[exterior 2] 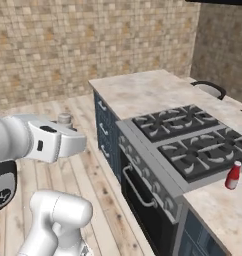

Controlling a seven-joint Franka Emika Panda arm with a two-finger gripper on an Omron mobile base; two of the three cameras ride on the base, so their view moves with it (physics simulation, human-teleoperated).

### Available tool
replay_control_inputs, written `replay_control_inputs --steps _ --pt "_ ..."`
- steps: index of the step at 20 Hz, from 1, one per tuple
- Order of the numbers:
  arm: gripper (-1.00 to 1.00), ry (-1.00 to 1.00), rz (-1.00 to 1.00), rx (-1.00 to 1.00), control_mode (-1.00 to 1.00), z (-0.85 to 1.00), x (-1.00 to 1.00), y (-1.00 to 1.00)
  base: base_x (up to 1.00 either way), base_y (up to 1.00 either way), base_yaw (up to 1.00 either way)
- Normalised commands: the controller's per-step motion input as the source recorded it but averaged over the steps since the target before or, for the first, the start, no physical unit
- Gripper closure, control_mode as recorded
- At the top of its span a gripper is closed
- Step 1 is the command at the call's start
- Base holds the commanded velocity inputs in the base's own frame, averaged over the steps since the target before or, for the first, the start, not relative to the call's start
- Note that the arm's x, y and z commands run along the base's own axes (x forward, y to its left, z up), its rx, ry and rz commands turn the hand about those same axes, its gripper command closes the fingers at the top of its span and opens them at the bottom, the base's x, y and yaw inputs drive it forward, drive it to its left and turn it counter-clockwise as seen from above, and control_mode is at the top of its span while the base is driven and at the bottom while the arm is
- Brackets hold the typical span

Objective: Collect the turmeric, ketchup, and shaker from the cabinet and place them next to the stove.

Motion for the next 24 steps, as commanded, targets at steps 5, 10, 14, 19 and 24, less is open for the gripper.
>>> replay_control_inputs --steps 5,10,14,19,24 --pt "1.00 0.00 0.00 0.00 1.00 0.00 0.00 0.00 0.02 -0.43 -0.41" --pt "1.00 0.00 0.00 0.00 1.00 0.00 0.00 0.00 0.23 0.05 -0.41" --pt "1.00 0.00 0.00 0.00 1.00 0.00 0.00 0.00 0.58 0.38 -0.36" --pt "1.00 0.00 0.00 0.00 1.00 0.00 0.00 0.00 0.74 0.38 -0.31" --pt "1.00 0.00 0.00 0.00 1.00 0.00 0.00 0.00 0.83 0.42 -0.24"
